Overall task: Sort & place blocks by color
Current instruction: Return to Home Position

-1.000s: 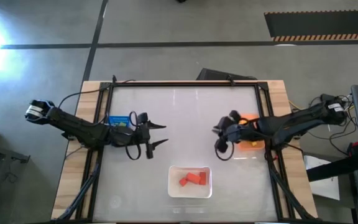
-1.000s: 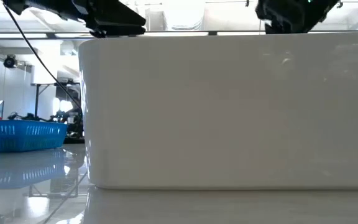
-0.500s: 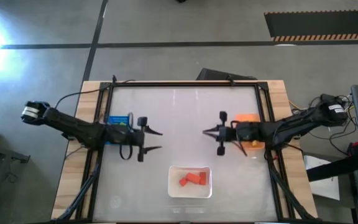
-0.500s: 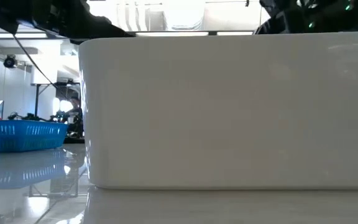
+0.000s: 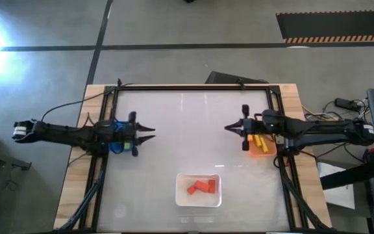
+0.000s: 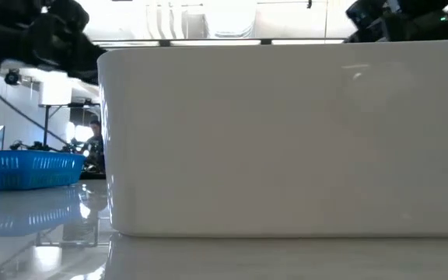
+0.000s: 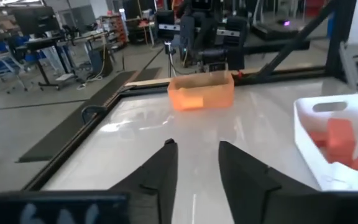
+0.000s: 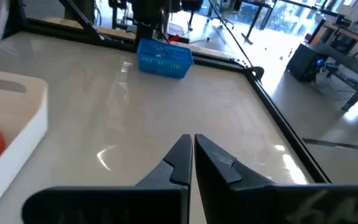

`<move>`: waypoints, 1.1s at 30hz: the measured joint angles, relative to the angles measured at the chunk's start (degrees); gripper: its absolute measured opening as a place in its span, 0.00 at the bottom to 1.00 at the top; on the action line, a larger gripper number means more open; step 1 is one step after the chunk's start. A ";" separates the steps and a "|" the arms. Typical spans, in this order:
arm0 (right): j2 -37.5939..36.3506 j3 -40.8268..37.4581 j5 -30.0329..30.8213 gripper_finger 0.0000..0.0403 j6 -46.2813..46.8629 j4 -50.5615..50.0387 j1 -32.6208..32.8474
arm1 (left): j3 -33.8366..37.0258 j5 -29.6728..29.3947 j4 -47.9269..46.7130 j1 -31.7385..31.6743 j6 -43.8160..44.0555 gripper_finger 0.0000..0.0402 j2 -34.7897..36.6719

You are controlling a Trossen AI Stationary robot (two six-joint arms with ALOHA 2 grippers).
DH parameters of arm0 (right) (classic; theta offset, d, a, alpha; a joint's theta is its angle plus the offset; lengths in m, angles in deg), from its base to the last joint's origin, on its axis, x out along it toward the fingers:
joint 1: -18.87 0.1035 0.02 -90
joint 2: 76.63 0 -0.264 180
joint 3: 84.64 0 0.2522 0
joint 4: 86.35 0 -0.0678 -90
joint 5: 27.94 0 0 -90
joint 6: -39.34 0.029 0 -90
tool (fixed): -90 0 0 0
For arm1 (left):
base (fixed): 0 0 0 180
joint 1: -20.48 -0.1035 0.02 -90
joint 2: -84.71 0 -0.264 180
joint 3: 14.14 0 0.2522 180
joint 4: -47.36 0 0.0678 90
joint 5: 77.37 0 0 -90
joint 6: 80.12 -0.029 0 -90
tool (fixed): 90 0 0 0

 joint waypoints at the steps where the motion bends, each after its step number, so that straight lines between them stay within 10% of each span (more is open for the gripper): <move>1: -1.77 -0.40 -0.15 0.02 0.02 -1.07 0.03 | 1.15 0.12 0.00 0.00 0.68 0.24 1.64; 33: -41.91 -13.45 9.02 0.02 -4.72 -11.80 0.00 | 11.98 -0.17 0.61 0.00 6.34 0.11 23.80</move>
